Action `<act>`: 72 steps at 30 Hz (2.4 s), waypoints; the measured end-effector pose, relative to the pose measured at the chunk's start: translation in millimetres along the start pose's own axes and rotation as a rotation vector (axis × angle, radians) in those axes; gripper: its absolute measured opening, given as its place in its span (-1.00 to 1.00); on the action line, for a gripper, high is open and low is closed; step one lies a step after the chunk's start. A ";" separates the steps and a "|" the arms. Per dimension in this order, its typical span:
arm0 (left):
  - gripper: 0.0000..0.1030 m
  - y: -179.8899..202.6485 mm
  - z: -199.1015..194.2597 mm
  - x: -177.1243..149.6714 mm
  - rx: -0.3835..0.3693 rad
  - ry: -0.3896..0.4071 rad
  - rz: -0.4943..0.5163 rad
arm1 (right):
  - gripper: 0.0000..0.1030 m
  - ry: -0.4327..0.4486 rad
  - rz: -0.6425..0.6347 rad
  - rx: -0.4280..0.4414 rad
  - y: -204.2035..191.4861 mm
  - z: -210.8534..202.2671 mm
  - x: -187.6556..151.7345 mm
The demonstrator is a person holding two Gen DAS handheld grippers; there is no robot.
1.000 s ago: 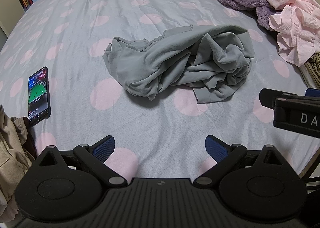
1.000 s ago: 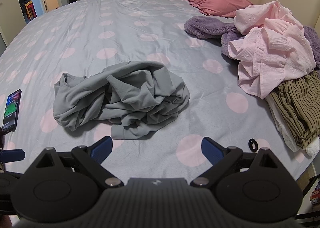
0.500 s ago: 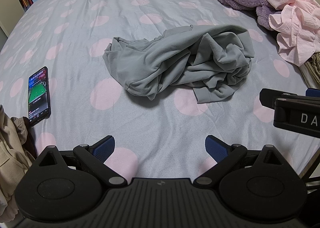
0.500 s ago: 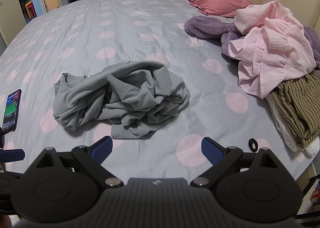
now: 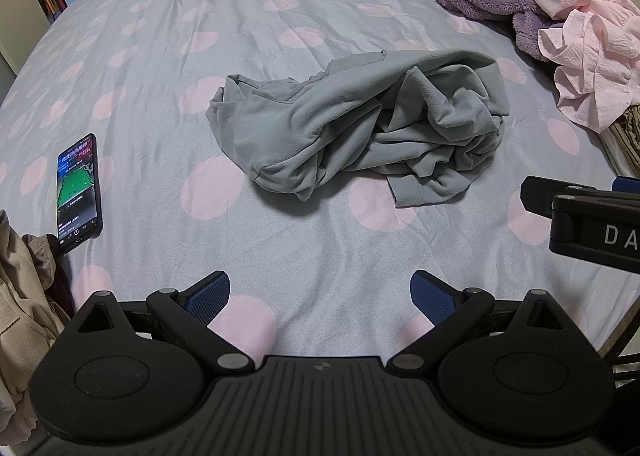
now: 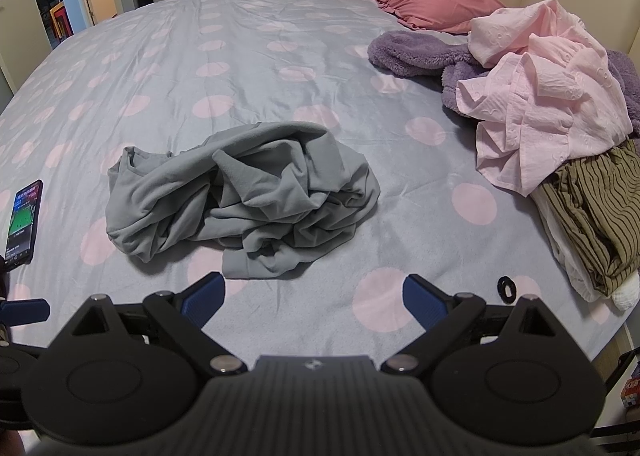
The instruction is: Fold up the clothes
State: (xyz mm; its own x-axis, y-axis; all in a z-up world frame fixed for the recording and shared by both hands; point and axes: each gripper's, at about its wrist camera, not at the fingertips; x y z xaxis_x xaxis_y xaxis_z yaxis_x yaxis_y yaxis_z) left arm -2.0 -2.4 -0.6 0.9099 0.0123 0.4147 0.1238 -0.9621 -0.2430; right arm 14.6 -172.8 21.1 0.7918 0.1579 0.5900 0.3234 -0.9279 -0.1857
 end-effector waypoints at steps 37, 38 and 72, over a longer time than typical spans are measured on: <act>0.16 2.8 54.0 47.7 -0.105 0.107 0.058 | 0.85 0.013 -0.373 0.284 38.2 74.8 72.8; 0.15 3.0 55.8 49.5 -0.107 0.115 0.059 | 0.85 0.013 -0.375 0.292 37.4 76.8 74.3; -0.68 6.4 75.2 62.7 0.009 0.214 0.083 | -0.01 -0.030 -0.647 0.228 -0.1 125.0 87.9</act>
State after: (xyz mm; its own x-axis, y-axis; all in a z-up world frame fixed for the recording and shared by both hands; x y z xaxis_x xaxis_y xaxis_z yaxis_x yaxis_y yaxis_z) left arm 85.6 12.7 -42.1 0.8126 -0.1256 0.5692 0.0563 -0.9550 -0.2912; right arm 148.9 -116.6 -25.2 0.4155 0.6691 0.6161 0.8346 -0.5498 0.0343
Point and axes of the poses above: each gripper's, at about its wrist camera, not at the fingertips, and z roughly the way its jaws point, y to its right, x to its top, and after that the axes turned 14 degrees about x, right-handed
